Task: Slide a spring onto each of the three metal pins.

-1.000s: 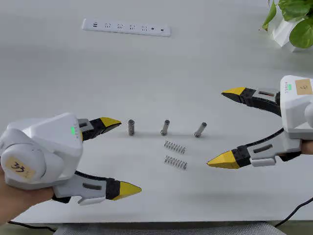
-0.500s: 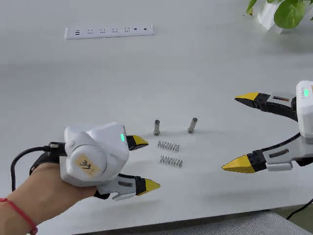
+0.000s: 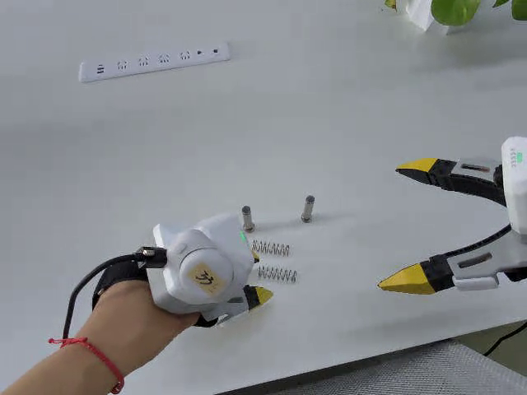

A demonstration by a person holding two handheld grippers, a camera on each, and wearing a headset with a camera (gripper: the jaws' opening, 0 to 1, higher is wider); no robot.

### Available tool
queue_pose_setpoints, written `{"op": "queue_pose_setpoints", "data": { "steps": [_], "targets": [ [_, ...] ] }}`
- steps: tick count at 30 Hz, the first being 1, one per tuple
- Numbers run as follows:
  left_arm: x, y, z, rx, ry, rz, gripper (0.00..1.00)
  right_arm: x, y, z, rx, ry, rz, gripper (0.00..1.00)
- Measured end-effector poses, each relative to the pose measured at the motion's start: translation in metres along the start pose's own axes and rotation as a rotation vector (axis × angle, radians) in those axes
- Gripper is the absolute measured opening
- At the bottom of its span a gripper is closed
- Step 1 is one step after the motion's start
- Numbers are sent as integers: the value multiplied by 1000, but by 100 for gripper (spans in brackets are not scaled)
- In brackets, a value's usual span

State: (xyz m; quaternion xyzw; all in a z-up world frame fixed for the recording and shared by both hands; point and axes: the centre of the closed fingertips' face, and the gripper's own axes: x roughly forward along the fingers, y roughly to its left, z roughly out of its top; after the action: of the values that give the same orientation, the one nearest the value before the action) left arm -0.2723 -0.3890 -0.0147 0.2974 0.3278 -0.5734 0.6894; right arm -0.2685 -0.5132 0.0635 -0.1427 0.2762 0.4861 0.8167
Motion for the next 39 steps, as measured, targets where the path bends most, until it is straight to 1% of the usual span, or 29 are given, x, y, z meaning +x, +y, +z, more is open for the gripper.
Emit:
{"op": "queue_pose_setpoints", "data": {
  "steps": [4,5,7,8,12,16,22,25,29,31,33,35,39],
  "targets": [
    [8,0,-1,13,23,0,20,-3,-1,-4,12,-4,-10,94],
    [10,1,-3,19,37,6,19,-4,-2,-5,19,-9,-15,94],
    [12,3,-4,27,46,12,19,-5,-2,-5,25,-14,-20,94],
    [13,4,-6,28,58,13,18,-6,-2,-6,29,-16,-24,94],
    [16,4,-11,37,84,7,15,-6,-2,-8,38,-17,-27,94],
    [17,5,-13,43,98,13,13,-6,-1,-10,41,-18,-27,94],
    [18,3,-13,47,100,12,9,-7,-1,-14,43,-9,-28,94],
    [18,2,-13,49,105,9,7,-7,-2,-12,43,-17,-32,93],
    [19,4,-13,23,112,5,7,-6,-2,-11,43,-20,-38,93],
    [19,3,-13,33,112,2,7,-6,-1,-11,43,-21,-34,93],
    [19,3,-13,30,110,2,7,-4,1,-12,41,-17,-29,93],
    [19,4,-13,0,109,6,7,-4,2,-13,33,-8,-27,92],
    [18,3,-14,0,109,2,7,-3,3,-13,36,-10,-23,92]
  ]
}}
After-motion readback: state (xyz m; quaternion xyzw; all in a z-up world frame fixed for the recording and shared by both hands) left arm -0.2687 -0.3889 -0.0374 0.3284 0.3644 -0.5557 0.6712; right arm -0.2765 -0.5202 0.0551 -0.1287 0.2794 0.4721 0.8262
